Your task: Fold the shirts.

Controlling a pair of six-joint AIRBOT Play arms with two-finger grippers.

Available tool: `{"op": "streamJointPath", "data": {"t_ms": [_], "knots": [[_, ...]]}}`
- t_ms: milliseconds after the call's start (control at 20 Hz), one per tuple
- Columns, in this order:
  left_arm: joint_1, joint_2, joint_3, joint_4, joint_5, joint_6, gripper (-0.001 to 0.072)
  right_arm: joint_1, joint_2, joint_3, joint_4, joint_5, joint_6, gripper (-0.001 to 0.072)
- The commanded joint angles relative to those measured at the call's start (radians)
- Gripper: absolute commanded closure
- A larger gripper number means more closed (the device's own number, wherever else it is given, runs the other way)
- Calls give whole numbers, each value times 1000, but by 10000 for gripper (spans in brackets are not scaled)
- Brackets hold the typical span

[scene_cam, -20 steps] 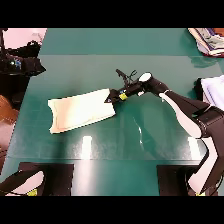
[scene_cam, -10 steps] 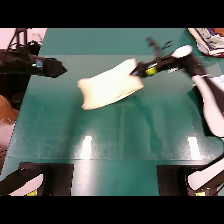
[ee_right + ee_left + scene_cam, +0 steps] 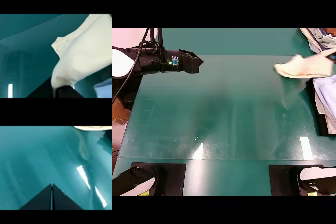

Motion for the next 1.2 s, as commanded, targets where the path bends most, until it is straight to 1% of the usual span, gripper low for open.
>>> {"op": "streamJointPath", "data": {"t_ms": [0,100,300,450,600,850,950,1150], "knots": [[-20,0,1,0,33,-21,679,-147,-7,1,-5,-34,2,697],[-20,-2,1,0,32,-23,679,-173,-5,2,9,-73,2,697],[-20,-10,-1,-2,13,-32,679,-217,41,2,180,-164,-19,698],[-20,-16,-1,-2,-10,-38,679,-246,109,2,172,-173,-20,697],[-20,-17,-1,-2,-27,-38,679,-289,170,2,171,-130,-37,698],[-20,-17,-1,-2,-29,-38,679,-383,216,-6,164,39,-33,697],[-20,-17,-1,-2,-33,-38,679,-406,240,-57,91,92,-14,697],[-20,-17,-1,-2,-56,-37,679,-410,347,-293,-182,116,-14,696]]}}
